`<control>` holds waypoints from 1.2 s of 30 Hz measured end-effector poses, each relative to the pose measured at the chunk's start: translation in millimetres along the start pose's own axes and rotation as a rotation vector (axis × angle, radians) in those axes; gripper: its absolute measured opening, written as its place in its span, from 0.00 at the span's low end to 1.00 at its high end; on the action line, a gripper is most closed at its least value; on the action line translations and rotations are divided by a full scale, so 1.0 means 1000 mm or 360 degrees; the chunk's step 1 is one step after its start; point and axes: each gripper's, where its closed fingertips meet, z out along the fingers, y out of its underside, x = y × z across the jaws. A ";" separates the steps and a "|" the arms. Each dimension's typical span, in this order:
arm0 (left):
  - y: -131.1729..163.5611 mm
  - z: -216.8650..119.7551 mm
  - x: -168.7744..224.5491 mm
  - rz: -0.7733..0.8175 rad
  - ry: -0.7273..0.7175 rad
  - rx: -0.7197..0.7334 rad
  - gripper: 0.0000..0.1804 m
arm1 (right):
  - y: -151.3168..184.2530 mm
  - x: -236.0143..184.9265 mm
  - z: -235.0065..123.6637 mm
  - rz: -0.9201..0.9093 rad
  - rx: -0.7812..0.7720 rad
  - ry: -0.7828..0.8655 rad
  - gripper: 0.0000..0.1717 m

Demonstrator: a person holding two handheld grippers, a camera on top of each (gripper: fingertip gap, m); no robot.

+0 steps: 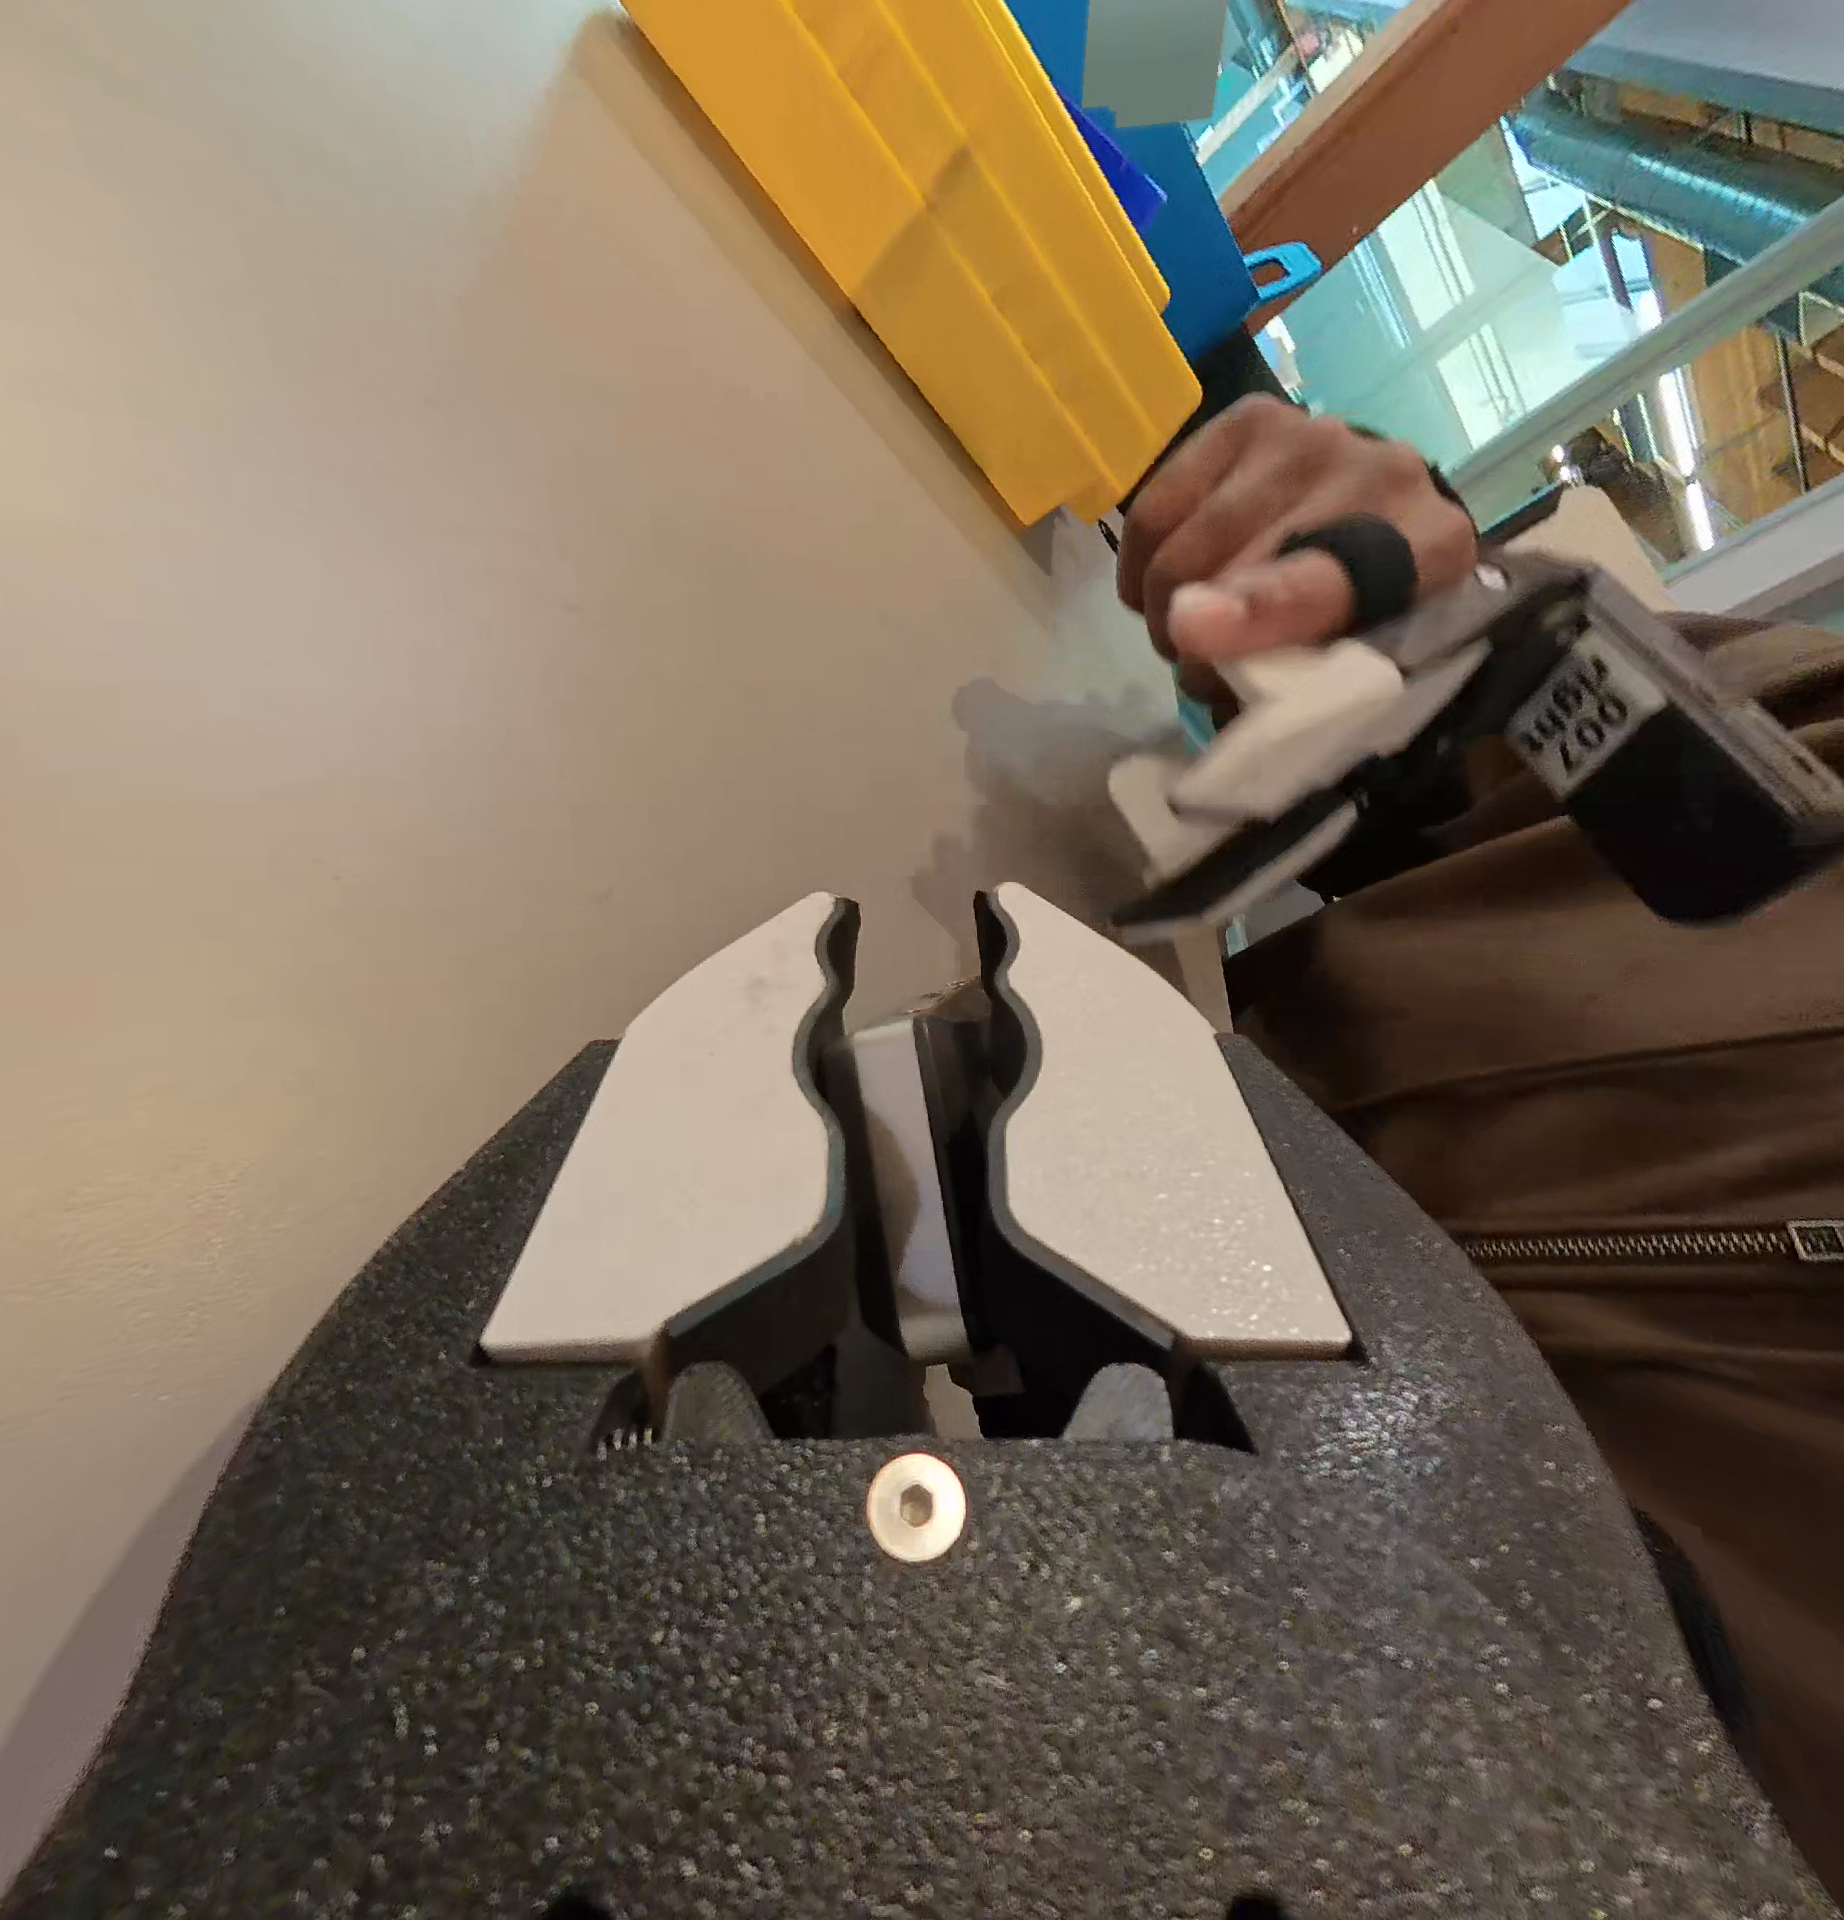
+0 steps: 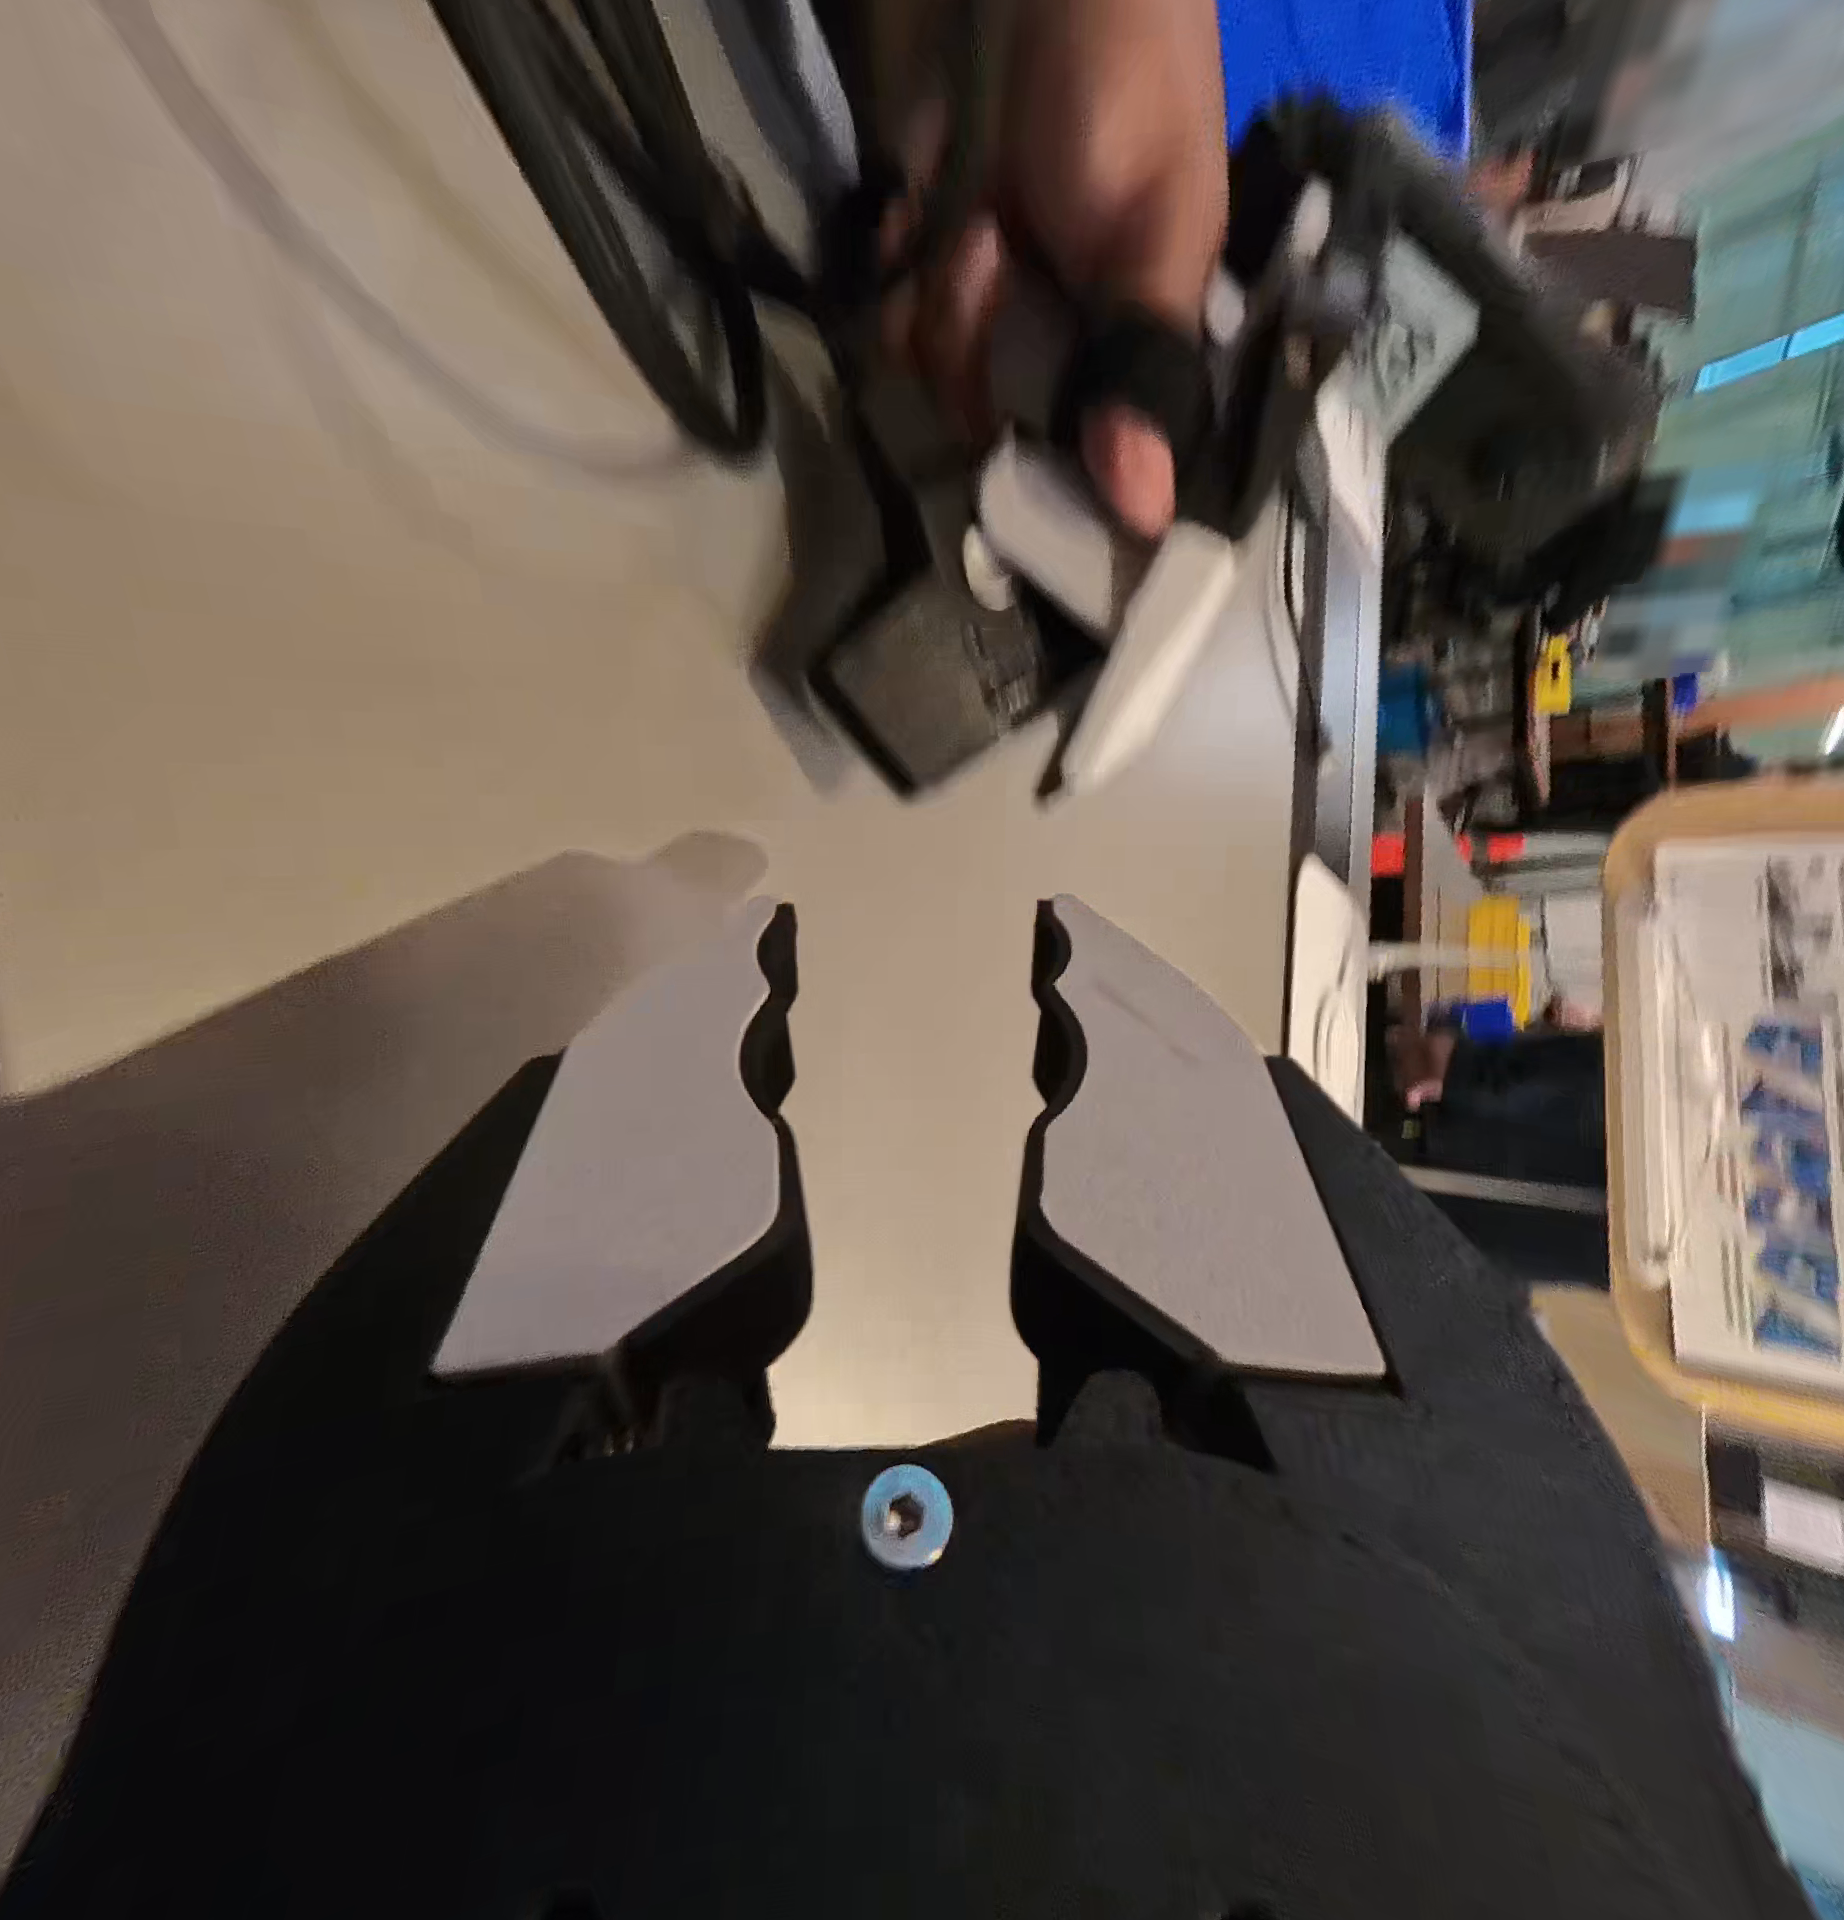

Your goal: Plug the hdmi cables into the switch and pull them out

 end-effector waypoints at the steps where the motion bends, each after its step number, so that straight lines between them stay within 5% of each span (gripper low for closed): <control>1: -0.002 -0.001 -0.002 -0.0008 -0.0015 0.0019 0.13 | -0.015 -0.001 0.006 -0.0042 0.0079 -0.0004 0.27; 5: -0.008 -0.006 -0.009 -0.0039 -0.0062 0.0083 0.13 | -0.058 -0.005 0.018 -0.0301 0.0313 -0.0021 0.33; 10: -0.009 -0.007 -0.011 -0.0044 -0.0082 0.0097 0.13 | -0.065 -0.019 0.045 -0.0434 0.0310 -0.0115 0.53; 16: -0.009 -0.006 -0.013 -0.0041 -0.0110 0.0100 0.13 | -0.095 -0.015 0.065 -0.0337 0.0453 -0.0171 0.54; 19: -0.009 -0.006 -0.012 -0.0027 -0.0109 0.0091 0.12 | -0.106 -0.014 0.071 -0.0345 0.0486 -0.0190 0.43; 23: -0.011 -0.007 -0.011 -0.0001 -0.0113 0.0115 0.12 | -0.102 0.001 0.070 -0.0377 0.0442 -0.0086 0.06; 36: -0.051 -0.051 -0.015 0.0180 -0.0156 0.0502 0.31 | -0.070 0.033 0.023 -0.0385 0.0310 0.0176 0.04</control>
